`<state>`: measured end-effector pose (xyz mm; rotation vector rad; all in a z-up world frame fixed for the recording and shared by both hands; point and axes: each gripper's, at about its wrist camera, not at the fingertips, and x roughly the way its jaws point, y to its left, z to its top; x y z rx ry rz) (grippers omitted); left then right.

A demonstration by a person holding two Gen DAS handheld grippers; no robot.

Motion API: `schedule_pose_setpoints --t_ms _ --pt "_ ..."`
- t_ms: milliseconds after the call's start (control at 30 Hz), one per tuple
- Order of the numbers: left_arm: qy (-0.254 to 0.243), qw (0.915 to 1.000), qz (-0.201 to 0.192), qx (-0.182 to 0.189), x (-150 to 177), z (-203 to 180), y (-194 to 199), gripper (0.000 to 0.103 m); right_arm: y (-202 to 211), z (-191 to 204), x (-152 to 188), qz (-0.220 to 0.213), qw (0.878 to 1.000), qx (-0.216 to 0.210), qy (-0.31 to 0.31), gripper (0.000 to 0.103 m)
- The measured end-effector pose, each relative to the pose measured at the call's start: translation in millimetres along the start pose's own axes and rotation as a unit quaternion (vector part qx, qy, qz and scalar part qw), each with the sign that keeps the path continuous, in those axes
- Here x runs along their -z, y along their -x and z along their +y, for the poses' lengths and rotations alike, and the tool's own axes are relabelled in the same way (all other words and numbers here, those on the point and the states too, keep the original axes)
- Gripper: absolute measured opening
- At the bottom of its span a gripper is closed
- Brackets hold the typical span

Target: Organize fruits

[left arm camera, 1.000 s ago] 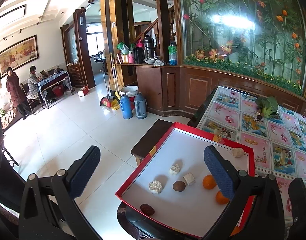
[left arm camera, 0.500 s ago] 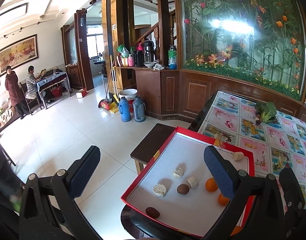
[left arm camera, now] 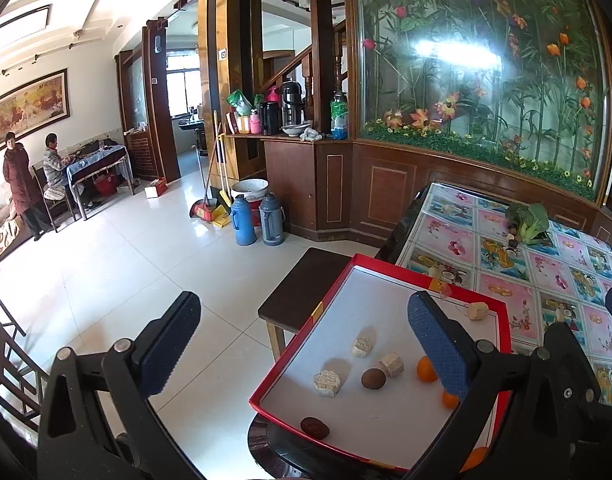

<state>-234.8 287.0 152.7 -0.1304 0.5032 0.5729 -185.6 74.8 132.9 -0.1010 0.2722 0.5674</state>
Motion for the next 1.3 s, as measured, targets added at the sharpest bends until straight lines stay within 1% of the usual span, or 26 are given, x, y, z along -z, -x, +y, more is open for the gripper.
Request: schedule_pose_setpoints --t_ms 233,333,667,1033,1167,1300 --pt "-0.010 0.9996 -0.002 0.025 2 2 2 0.103 -4 0 2 0.001 1.000 0.006 -0.001 0.097" --pt "-0.006 0.9995 0.001 0.033 4 4 4 0.103 -5 -4 3 0.003 1.000 0.011 -0.003 0.097" --pt "-0.010 0.9990 0.007 0.044 6 4 7 0.103 -5 -6 4 0.004 1.000 0.018 -0.004 0.097" --pt "-0.018 0.9982 0.004 0.058 9 -2 23 0.103 7 -6 4 -0.004 1.000 0.024 -0.015 0.097" --pt "-0.021 0.9980 0.001 0.059 9 -3 30 0.103 13 -8 4 -0.008 0.999 0.025 -0.019 0.097" --pt "-0.020 0.9985 -0.002 0.052 7 -4 34 0.103 15 -9 4 -0.009 0.999 0.023 -0.020 0.097"
